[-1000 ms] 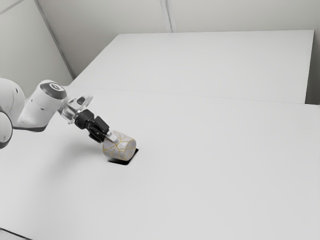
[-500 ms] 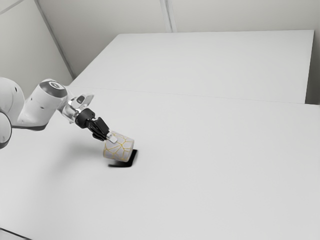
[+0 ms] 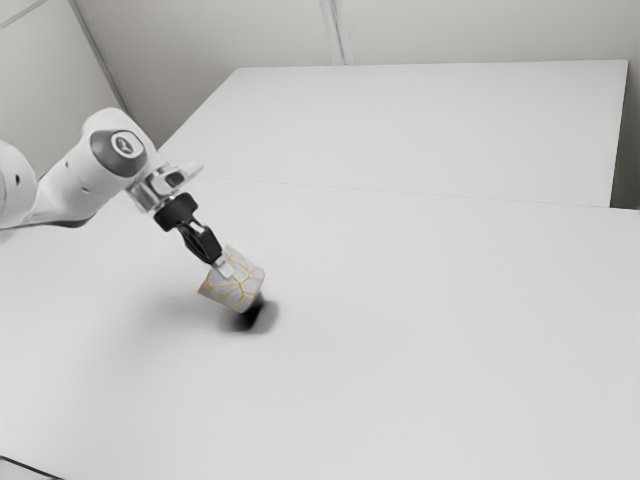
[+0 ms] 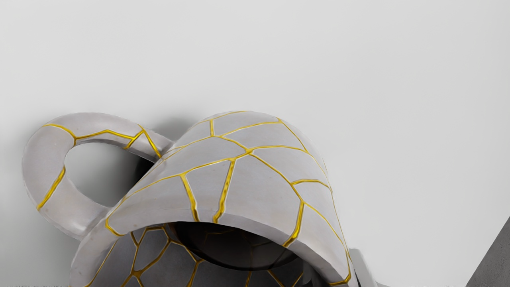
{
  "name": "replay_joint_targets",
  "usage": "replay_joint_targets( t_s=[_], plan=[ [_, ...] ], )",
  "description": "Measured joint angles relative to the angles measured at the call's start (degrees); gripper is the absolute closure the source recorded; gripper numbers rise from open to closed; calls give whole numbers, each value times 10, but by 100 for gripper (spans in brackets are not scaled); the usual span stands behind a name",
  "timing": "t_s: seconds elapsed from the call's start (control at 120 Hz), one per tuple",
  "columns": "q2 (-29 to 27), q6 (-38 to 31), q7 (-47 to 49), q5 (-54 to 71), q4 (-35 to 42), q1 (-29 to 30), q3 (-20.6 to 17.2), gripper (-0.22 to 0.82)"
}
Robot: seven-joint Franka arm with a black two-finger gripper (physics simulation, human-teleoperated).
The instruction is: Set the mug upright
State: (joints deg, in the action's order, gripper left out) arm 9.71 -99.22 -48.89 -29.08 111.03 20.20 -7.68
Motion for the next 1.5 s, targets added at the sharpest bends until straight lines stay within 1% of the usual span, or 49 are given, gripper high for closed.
replay_joint_targets(
  t_s=[0.258, 0.425, 0.633, 0.9, 0.917, 1.075, 1.175, 1.267, 1.367, 1.5],
  plan=[
    [-49, -136, 7, 118, 78, 0, -49, 79],
    [-76, -200, 13, 161, 122, -1, -74, 79],
    [-101, -244, 19, 191, 159, -12, -93, 79],
    [-101, -263, 26, 198, 165, -47, -95, 79],
    [-101, -264, 26, 198, 165, -49, -95, 77],
    [-98, -263, 26, 192, 164, -68, -94, 41],
    [-98, -262, 26, 191, 164, -78, -94, 26],
    [-101, -261, 26, 190, 164, -87, -94, 17],
    [-104, -253, 32, 190, 157, -95, -94, 11],
    [-118, -215, 100, 204, 120, -90, -94, 6]
  ],
)
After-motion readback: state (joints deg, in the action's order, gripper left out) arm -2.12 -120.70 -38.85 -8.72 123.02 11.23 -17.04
